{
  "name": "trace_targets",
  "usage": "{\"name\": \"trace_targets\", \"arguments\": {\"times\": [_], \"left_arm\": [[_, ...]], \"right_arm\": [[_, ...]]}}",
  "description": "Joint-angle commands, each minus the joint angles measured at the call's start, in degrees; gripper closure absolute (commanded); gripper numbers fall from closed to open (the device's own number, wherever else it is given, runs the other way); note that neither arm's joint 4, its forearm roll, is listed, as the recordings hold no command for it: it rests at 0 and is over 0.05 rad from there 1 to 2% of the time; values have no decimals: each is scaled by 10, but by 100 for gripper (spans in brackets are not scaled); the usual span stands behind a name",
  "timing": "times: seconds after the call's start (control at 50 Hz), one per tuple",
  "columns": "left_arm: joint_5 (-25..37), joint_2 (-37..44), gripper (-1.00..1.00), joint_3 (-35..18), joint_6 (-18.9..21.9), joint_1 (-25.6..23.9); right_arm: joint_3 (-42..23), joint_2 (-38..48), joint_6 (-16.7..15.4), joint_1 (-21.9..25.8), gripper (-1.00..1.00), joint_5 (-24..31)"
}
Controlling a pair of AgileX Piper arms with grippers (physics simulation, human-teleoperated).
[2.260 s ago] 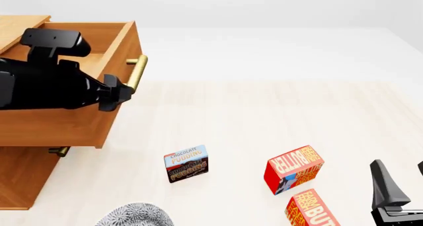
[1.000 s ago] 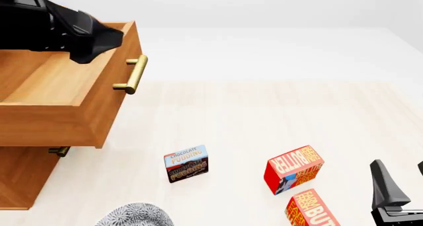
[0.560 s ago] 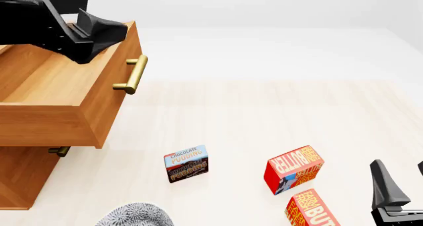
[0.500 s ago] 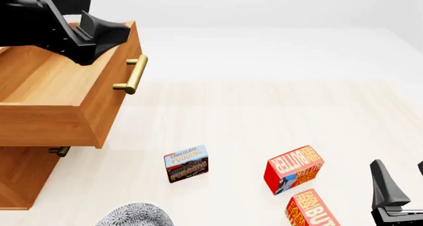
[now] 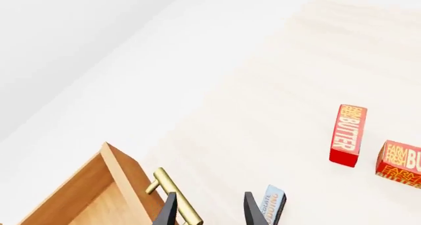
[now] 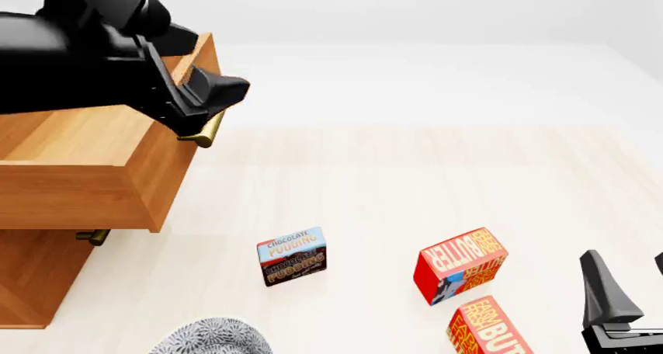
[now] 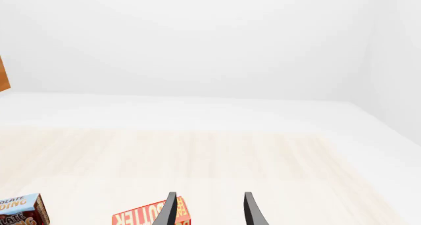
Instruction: Put the chocolate pudding in the top drawer of the cabinet and close it.
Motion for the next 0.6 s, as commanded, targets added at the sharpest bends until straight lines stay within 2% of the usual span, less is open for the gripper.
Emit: {"name": "trace_targets", "arguments": {"times": [0.02, 0.34, 0.4, 0.42, 0.6], "left_arm": [[-35, 11, -100, 34, 6, -15], [-91, 43, -100, 93, -7, -17], [-99, 46, -100, 101, -4, -16], [-108, 46, -100, 112, 11, -16], [-129, 62, -100, 134, 7, -18]], "right_arm": [[0, 0, 0, 0, -100, 0], [0, 0, 0, 0, -100, 0], [0, 0, 0, 0, -100, 0], [0, 0, 0, 0, -100, 0], [0, 0, 0, 0, -100, 0]]}}
